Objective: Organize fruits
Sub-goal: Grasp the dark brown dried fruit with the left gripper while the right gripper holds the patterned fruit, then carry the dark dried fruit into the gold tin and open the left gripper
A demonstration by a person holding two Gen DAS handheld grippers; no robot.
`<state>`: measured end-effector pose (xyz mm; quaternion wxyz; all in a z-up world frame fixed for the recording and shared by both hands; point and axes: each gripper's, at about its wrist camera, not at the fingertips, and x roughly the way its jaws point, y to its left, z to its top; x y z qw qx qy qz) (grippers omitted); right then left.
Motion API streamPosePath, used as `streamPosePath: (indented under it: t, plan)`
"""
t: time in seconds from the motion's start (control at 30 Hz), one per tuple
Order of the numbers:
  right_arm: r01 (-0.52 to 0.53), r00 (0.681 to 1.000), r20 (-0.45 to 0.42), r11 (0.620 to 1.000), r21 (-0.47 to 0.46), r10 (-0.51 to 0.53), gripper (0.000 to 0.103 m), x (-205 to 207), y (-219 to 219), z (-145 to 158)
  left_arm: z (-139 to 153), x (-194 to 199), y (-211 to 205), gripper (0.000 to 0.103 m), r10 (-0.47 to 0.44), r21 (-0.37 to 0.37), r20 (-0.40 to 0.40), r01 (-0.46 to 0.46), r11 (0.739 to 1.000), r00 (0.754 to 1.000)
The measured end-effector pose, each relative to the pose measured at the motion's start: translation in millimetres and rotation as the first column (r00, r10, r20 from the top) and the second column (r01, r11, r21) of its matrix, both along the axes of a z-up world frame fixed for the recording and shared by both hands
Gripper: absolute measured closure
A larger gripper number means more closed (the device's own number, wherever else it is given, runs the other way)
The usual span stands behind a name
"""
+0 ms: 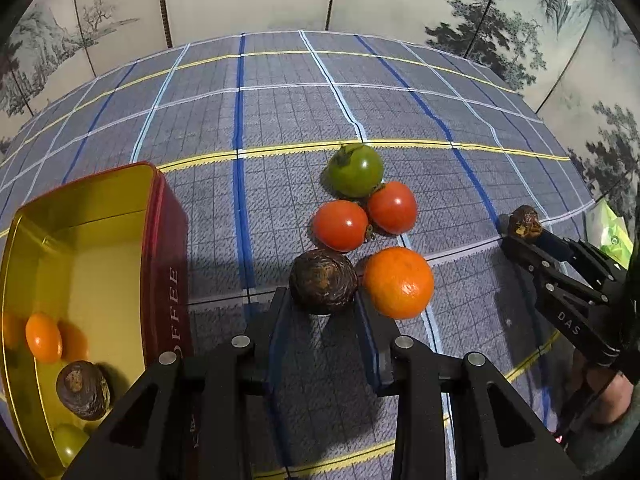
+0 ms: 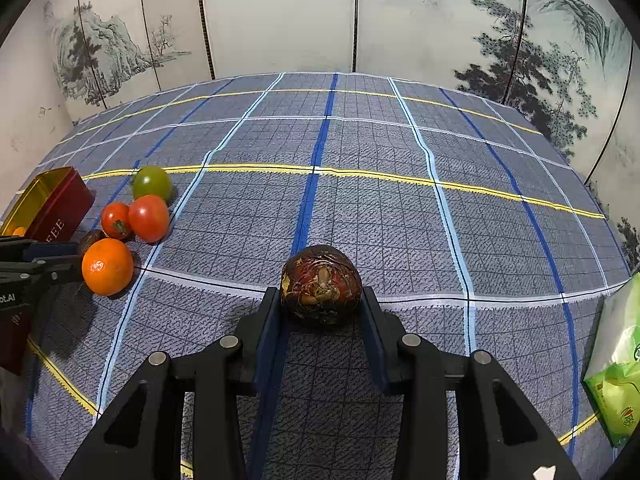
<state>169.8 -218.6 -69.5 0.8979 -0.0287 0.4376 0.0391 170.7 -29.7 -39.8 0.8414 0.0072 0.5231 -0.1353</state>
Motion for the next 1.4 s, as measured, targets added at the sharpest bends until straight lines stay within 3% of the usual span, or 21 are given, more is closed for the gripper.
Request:
streamPosePath:
  t: [0.63, 1.4]
  plan:
    - [0.0, 1.0, 0.0, 1.0, 0.0, 0.0, 0.066, 0, 0, 0, -6, 7, -1, 0.068, -0.003, 0.01, -0.01, 0.003, 1.0, 1.0]
    - [0.0, 1.0, 0.0, 1.0, -0.007, 0.0, 0.066, 0, 1, 0, 40, -32, 32, 0.068, 0.068, 0.01, 0.058, -0.068, 0.998, 0.996]
